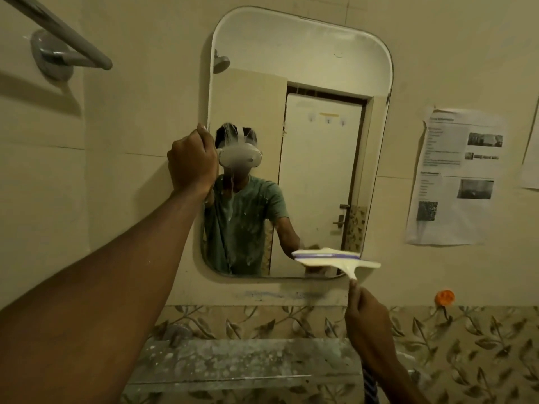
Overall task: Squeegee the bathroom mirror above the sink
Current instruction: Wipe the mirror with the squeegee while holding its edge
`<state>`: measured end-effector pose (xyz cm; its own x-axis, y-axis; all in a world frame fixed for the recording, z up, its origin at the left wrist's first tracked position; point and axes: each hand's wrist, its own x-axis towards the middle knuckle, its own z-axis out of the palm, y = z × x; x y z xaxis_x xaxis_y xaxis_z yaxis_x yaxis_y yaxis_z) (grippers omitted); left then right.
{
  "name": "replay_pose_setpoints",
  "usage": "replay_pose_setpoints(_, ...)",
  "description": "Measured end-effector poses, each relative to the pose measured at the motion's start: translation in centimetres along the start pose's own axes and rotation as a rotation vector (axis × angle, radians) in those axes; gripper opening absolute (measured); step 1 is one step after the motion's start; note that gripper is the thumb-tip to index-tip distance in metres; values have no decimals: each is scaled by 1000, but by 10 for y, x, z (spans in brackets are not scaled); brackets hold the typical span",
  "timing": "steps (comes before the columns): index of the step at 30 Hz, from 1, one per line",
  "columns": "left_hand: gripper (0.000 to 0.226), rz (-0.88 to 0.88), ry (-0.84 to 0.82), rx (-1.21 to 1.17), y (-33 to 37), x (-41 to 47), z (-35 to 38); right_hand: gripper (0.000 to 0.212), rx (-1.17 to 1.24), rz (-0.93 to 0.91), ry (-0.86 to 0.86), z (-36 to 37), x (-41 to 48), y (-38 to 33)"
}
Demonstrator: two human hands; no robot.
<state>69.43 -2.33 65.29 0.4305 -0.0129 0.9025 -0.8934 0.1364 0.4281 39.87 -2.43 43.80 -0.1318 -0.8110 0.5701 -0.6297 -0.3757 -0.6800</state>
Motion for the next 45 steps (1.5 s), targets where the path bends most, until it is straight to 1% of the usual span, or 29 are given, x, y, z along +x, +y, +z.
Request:
replay_pose_setpoints(2, 49, 3, -2, 1, 0, 0, -1, 46, 65, -73, 23, -17, 18, -19)
replay_pose_setpoints(5, 49, 2, -2, 7, -1, 0, -1, 50, 146, -148, 126, -35, 62, -47)
replay_pose_setpoints(8, 49, 11, 3, 22, -1, 0, 0, 53, 128, -168, 152, -31, 73, -48)
replay_pose_setpoints(13, 49, 16, -4, 5, -4, 1, 1, 42, 110, -60, 84, 4, 14, -12)
replay_pose_setpoints(18, 50, 10, -34, -3, 0, 1, -4, 44, -22, 17, 67, 20, -21, 12)
replay_pose_setpoints(22, 49, 6, -34, -1, -1, -1, -2, 47, -18, 59, 44, 19, -24, 13)
replay_pose_setpoints(26, 50, 7, -19, -5, -3, 1, -1, 49, -69, 58, -42, 5, -21, 9)
replay_pose_setpoints(29, 50, -8, -30, -10, -3, 2, -3, 54, -153, 66, -129, -7, -16, 7)
replay_pose_setpoints(31, 50, -11, -44, -24, -3, 3, -4, 56, -153, 64, -138, -15, -15, 2)
replay_pose_setpoints(34, 51, 13, -82, -46, -4, 6, -6, 56, -50, 58, -72, -29, -5, -20)
replay_pose_setpoints(38, 50, 46, -131, -45, -7, 8, -8, 50, 143, 28, -17, -46, 41, -71)
replay_pose_setpoints(42, 48, 7, -170, -73, -9, 10, -10, 51, 231, -122, 108, -60, 89, -131)
replay_pose_setpoints(45, 49, -13, -195, -105, -10, 13, -11, 47, 260, -161, 181, -78, 124, -177)
